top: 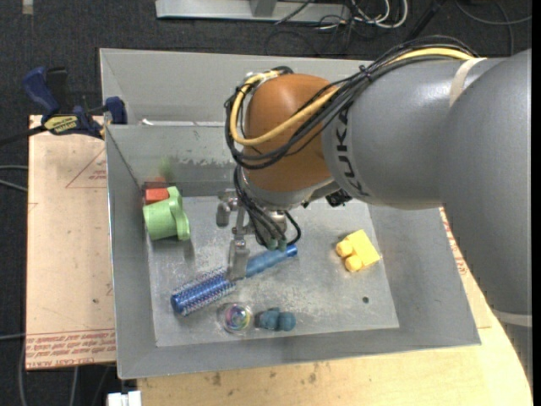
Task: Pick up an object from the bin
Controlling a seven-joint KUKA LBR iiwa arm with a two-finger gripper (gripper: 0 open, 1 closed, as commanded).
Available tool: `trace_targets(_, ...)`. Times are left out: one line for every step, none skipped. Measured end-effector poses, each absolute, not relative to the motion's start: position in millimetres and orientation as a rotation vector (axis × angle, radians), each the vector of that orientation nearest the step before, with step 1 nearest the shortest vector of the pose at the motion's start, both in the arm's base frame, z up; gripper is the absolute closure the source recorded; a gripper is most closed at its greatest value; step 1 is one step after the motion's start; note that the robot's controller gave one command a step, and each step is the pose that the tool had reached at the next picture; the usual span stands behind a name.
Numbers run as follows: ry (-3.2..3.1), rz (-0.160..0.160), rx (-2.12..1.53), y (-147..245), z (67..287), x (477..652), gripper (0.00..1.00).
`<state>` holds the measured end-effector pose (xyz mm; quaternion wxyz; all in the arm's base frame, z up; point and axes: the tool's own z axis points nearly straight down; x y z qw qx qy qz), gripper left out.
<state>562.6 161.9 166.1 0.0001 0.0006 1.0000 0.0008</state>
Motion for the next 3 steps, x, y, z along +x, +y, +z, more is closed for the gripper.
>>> trace_targets(3.145, -0.001, -0.168, 177, 66, 497.4, 0.0)
trace_targets(3.138, 0.002, -0.163, 177, 69, 500.2, 1.0)
trace_targets(3.123, 0.006, -0.249, 202, 241, 492.1, 1.0)
